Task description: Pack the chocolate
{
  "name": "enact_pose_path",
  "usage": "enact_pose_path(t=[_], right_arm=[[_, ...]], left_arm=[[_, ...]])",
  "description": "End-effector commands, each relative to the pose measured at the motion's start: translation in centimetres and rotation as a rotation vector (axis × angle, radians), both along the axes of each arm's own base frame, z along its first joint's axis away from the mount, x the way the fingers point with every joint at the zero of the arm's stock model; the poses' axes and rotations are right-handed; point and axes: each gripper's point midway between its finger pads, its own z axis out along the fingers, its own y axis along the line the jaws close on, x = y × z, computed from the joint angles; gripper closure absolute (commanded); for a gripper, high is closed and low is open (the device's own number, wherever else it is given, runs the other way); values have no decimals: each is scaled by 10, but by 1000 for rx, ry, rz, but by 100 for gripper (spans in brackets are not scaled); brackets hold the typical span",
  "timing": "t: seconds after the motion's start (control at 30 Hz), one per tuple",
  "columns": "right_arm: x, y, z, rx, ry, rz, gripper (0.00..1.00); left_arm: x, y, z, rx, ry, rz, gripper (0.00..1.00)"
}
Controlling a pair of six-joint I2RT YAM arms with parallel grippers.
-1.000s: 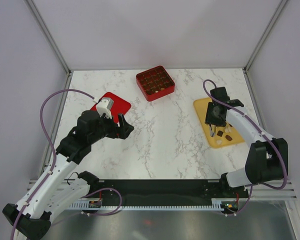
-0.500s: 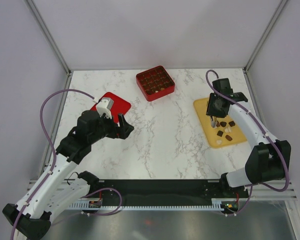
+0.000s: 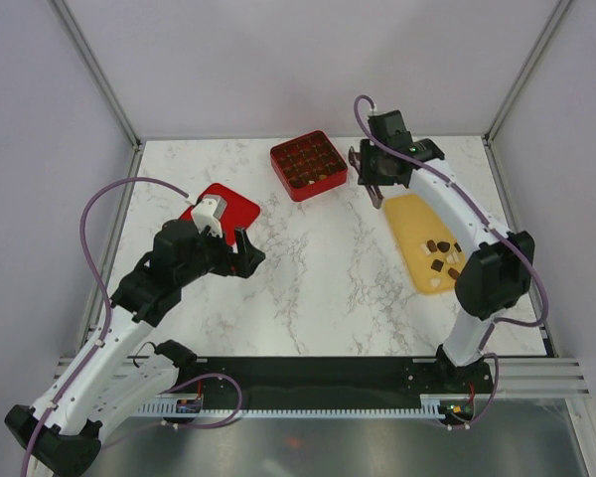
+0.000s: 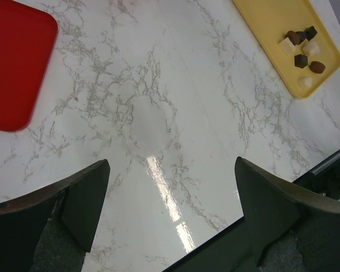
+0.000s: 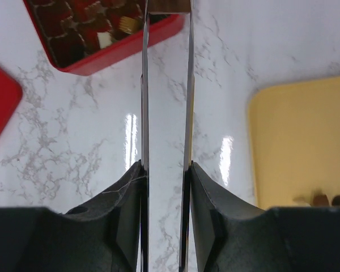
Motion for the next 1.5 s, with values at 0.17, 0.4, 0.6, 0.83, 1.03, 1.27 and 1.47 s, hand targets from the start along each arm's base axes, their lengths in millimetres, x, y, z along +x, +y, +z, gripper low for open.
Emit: enact_pose_path(t=[0.17,0.4,0.6,0.83,1.03,1.27,1.47], right_arm=[[69,60,5,53,-115,73,58],[87,68,-12,35,-142,82,58],[92,71,-26,39,-135,85,57],[97,71,-47,15,-107,75,56],[98,70,-58,-1,-90,75,53],[99,68,-65,-18,-83,66,49],[103,68,-58,-17,-100,67,48]], left_arm=[[3,11,16,39,-89,13,0],[3,13,16,44,-94,23,0],[5,13,15,51,-91,26,0],[5,15,15,55,-93,31,0],[5,15,15,54,-92,33,0],[5,15,14,55,-91,34,0],[5,15,15,56,-93,35,0]])
